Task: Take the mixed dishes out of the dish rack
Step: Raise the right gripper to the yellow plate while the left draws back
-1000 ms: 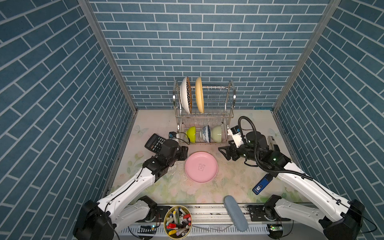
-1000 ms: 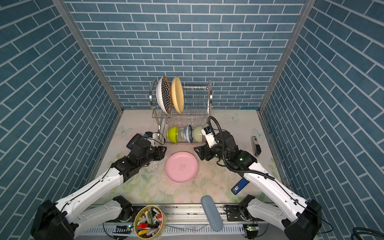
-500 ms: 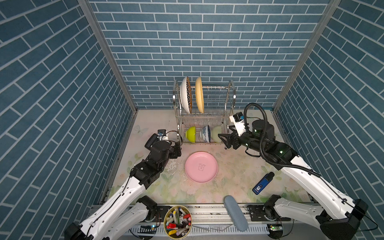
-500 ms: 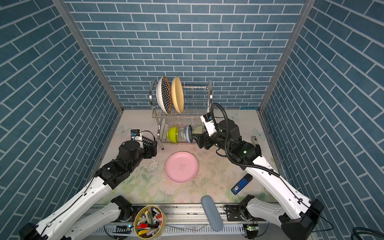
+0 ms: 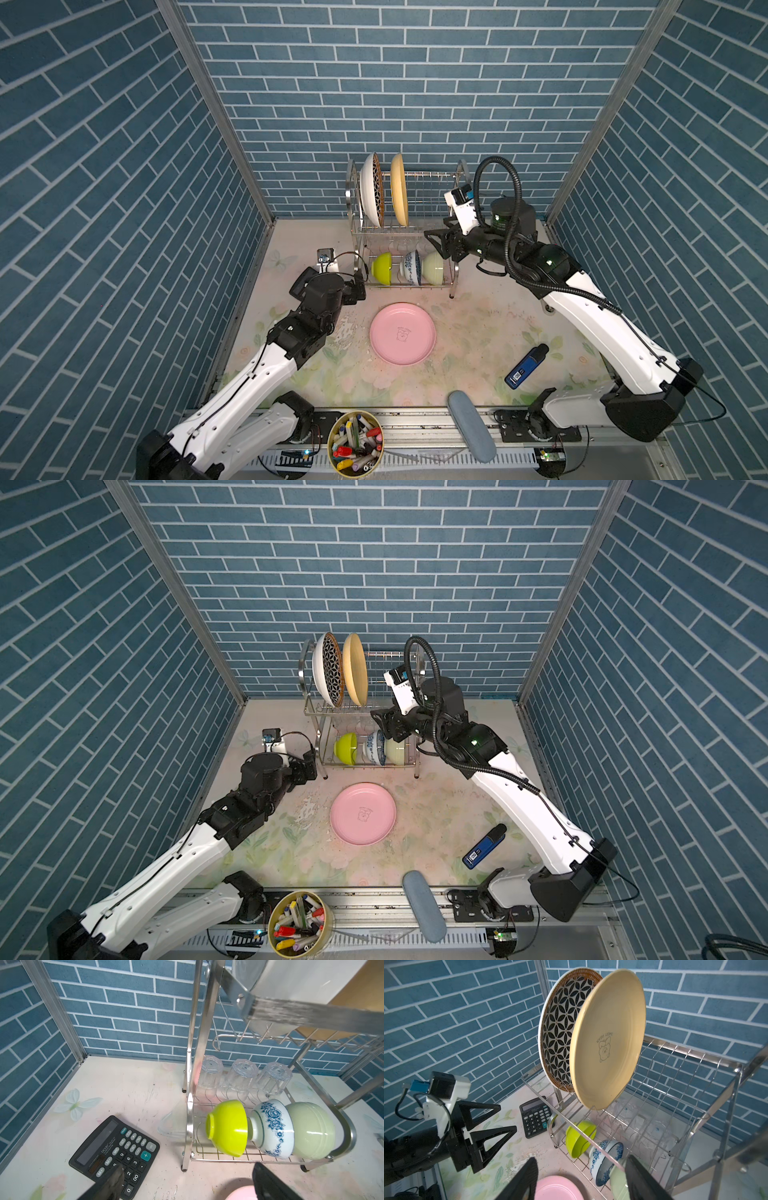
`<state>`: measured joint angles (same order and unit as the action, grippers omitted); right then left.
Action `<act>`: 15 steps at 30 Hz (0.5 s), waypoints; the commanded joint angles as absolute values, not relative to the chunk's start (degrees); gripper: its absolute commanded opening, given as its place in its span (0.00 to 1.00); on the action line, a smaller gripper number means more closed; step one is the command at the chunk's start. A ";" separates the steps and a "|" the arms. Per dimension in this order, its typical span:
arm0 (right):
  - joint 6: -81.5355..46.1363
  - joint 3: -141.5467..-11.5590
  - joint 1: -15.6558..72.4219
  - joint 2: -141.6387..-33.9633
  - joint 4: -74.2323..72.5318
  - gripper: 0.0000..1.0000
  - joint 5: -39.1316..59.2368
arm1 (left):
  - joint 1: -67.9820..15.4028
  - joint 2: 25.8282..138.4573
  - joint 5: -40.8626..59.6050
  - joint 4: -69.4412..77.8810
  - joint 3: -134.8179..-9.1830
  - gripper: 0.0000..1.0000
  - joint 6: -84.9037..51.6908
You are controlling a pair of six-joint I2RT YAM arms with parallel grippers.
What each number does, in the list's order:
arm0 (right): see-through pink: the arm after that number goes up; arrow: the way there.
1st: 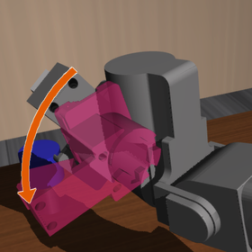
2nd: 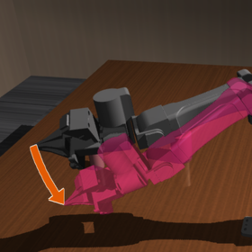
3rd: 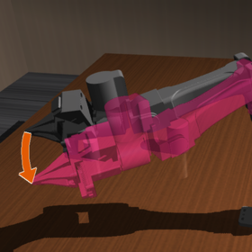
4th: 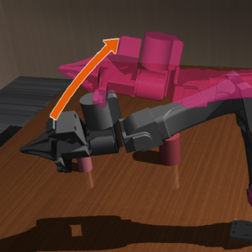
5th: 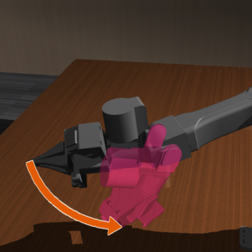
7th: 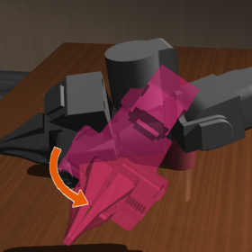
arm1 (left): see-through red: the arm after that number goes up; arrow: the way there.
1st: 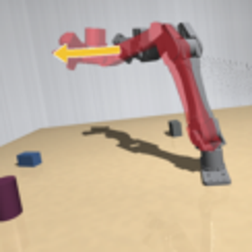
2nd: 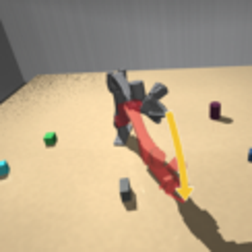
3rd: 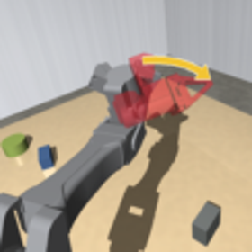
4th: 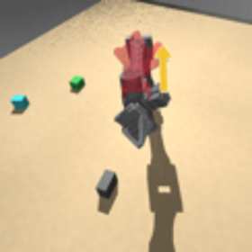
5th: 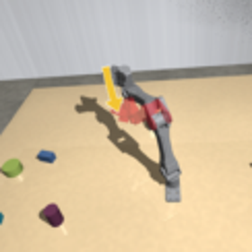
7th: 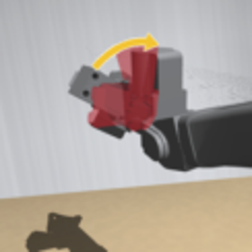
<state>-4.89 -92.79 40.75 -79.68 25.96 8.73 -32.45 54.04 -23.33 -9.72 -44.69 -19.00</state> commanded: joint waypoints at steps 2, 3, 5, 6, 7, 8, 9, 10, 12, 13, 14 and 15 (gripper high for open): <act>-2.99 -101.12 40.52 -84.55 30.40 0.60 10.82 | -30.79 59.59 -25.53 -7.14 -49.31 0.97 -17.32; -2.90 -103.16 40.47 -85.78 31.03 0.60 11.33 | -30.29 60.65 -24.43 -6.60 -49.57 0.97 -17.45; -2.90 -106.70 40.43 -87.89 31.65 0.60 12.46 | -29.19 62.19 -22.07 -4.53 -48.96 0.96 -18.08; -2.86 -108.63 40.42 -89.08 32.12 0.60 13.08 | -28.36 62.84 -20.77 -3.51 -48.42 0.96 -18.88; -2.90 -110.49 40.34 -90.29 32.50 0.60 13.56 | -27.34 63.58 -19.21 -2.65 -48.11 0.96 -19.68; -2.97 -111.98 40.24 -91.24 32.84 0.59 13.88 | -26.35 64.13 -18.03 -2.32 -47.85 0.96 -20.37; -2.99 -113.45 40.23 -92.32 32.87 0.59 14.26 | -25.07 64.94 -16.87 -2.13 -47.67 0.96 -21.09; -2.99 -114.62 40.12 -93.22 32.82 0.59 14.52 | -23.63 65.79 -15.22 -1.79 -47.56 0.96 -21.61; -3.20 -116.68 40.08 -94.78 33.01 0.58 14.90 | -21.02 67.40 -11.98 -1.29 -47.23 0.96 -22.65; -3.33 -117.76 39.99 -95.62 33.23 0.58 14.94 | -19.94 68.33 -10.30 -0.92 -47.08 0.96 -23.09; -3.56 -118.67 39.86 -96.31 33.58 0.58 14.95 | -19.19 69.11 -8.80 -0.42 -47.02 0.95 -23.33; -4.09 -119.93 39.69 -97.02 33.88 0.58 14.88 | -18.54 70.10 -7.23 0.01 -46.93 0.93 -23.65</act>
<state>-4.47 -115.85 40.29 -95.42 32.38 13.50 -20.16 68.47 -13.26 -2.26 -47.86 -21.96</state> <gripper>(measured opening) 0.584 0.937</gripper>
